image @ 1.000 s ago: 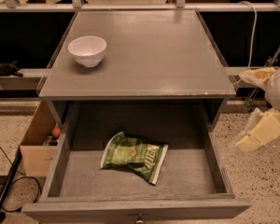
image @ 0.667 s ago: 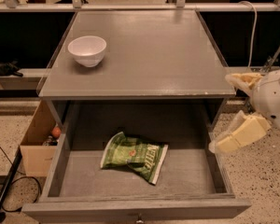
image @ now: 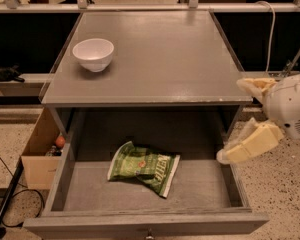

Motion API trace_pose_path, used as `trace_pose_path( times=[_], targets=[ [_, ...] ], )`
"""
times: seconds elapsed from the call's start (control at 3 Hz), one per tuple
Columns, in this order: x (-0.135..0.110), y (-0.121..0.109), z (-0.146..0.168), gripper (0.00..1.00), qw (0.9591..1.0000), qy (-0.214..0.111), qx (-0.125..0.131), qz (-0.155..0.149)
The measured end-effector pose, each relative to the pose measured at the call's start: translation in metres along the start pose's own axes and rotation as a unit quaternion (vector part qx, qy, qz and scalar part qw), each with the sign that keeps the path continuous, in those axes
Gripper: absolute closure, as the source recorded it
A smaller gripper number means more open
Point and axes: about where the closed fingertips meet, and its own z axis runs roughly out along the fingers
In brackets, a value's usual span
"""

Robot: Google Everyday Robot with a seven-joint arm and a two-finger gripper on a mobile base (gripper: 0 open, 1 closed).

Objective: Pick green jalapeno chip bag from top drawer and place on counter

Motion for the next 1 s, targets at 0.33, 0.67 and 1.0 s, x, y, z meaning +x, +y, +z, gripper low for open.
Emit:
trace_pose_path(
  times=[0.33,0.67,1.0],
  targets=[
    [0.000,0.028,0.038,0.00,0.9998,-0.003,-0.005,0.020],
    [-0.015,0.081,0.096,0.00,0.9992,0.006,-0.012,0.037],
    [-0.004,0.129,0.157,0.00,0.9978,0.020,-0.032,0.054]
  ],
)
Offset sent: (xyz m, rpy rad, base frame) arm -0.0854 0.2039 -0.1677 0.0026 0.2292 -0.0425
